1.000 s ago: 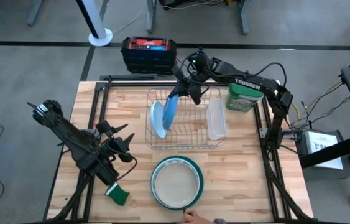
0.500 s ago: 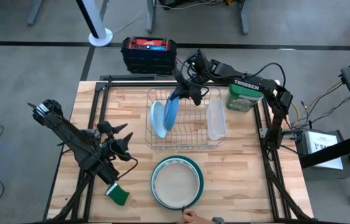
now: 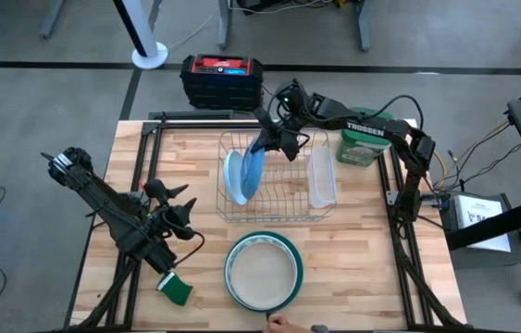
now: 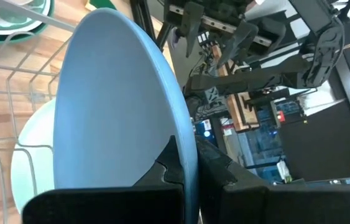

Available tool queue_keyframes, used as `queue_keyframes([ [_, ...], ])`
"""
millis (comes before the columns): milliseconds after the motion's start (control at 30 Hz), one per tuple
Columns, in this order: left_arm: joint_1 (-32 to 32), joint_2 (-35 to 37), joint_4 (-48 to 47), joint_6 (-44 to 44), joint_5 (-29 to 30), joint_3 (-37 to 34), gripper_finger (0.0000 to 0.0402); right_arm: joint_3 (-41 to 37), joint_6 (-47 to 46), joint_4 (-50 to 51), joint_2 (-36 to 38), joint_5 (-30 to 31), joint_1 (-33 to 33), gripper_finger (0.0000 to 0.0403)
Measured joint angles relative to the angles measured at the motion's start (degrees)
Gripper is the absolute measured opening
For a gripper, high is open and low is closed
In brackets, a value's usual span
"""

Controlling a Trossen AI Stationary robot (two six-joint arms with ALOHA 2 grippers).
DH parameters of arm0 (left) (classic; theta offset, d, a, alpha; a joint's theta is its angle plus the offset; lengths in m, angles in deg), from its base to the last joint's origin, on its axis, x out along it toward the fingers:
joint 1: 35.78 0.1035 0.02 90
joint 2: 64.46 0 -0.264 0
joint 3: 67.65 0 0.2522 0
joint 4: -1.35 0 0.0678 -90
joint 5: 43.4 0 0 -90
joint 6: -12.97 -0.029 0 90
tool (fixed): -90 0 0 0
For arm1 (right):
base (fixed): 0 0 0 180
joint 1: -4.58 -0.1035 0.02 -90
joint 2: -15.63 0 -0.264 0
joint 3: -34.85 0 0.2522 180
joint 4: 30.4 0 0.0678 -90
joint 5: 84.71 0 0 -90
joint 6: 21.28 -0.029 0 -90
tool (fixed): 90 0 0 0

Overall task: Sort dishes
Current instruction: Put the blue plate in the dish rack

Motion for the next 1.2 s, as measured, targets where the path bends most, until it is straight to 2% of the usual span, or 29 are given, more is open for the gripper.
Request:
queue_keyframes([
  [400,0.00,0.00,-0.02,0.28,0.04,0.04,0.0205,-0.13,-0.01,-0.99,-3.59,1.51,0.00,0.0002],
  [867,0.02,0.00,-0.01,0.29,0.31,0.04,0.0205,-0.15,-0.03,0.04,-3.96,1.53,0.02,0.0003],
  [1200,0.02,0.00,-0.02,0.28,0.50,0.02,0.0205,-0.26,-0.56,0.45,-3.96,1.53,0.02,0.0043],
])
